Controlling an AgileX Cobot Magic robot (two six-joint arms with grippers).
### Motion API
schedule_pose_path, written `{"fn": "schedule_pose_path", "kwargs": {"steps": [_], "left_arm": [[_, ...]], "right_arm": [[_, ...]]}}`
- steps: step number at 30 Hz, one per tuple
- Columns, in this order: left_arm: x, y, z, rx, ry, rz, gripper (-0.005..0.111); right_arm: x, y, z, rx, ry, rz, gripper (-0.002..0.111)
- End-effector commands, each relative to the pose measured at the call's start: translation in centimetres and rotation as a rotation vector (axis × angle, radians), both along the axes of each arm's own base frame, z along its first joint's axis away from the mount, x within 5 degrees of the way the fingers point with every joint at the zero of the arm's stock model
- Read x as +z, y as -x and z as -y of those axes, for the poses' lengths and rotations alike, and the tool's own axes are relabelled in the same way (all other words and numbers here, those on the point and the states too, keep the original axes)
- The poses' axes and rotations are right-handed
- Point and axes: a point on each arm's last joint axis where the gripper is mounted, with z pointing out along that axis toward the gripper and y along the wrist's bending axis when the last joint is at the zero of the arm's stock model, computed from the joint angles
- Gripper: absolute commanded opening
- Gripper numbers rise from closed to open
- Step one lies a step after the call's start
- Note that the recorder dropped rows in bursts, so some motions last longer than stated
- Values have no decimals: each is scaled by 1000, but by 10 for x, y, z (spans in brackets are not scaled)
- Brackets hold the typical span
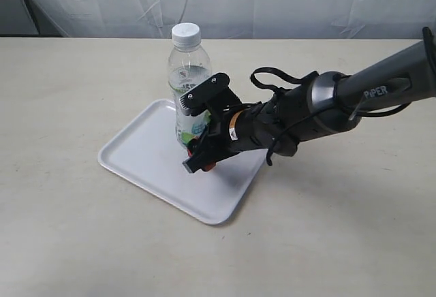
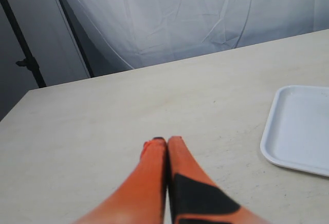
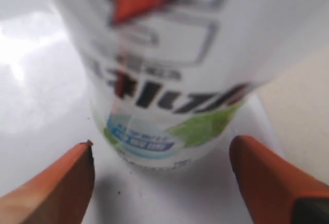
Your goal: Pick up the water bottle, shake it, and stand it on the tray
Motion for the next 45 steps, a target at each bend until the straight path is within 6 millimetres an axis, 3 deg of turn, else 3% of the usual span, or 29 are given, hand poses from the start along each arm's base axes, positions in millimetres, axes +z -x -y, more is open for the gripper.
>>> {"fn": "schedule_pose_path", "kwargs": {"steps": [1,6,13,15,18,22,25,29,35,39,45], "left_arm": [[-1,0,0,0,7,-1,0],[-1,0,0,0,7,-1,0],[-1,0,0,0,7,-1,0],[-1,0,0,0,7,-1,0],[-1,0,0,0,7,-1,0],[-1,0,0,0,7,-1,0],[-1,0,0,0,7,-1,0],[-1,0,0,0,7,-1,0],[-1,0,0,0,7,-1,0],[-1,0,0,0,7,-1,0],[-1,0,0,0,7,-1,0]], "right_arm": [[3,0,3,-3,24,-6,72],[1,3,11,-22,111,-55,72],[35,7,19,-46,136,-49,68],[40,9,22,-54,156,-57,60],[50,13,29,-74,204,-80,38],[65,20,42,-149,265,-144,0],[82,24,53,-336,240,-203,0],[120,28,81,-590,262,-130,0],[163,43,102,-733,151,-121,0],[169,52,114,-792,214,-153,0],[169,52,113,-792,209,-161,0]]}}
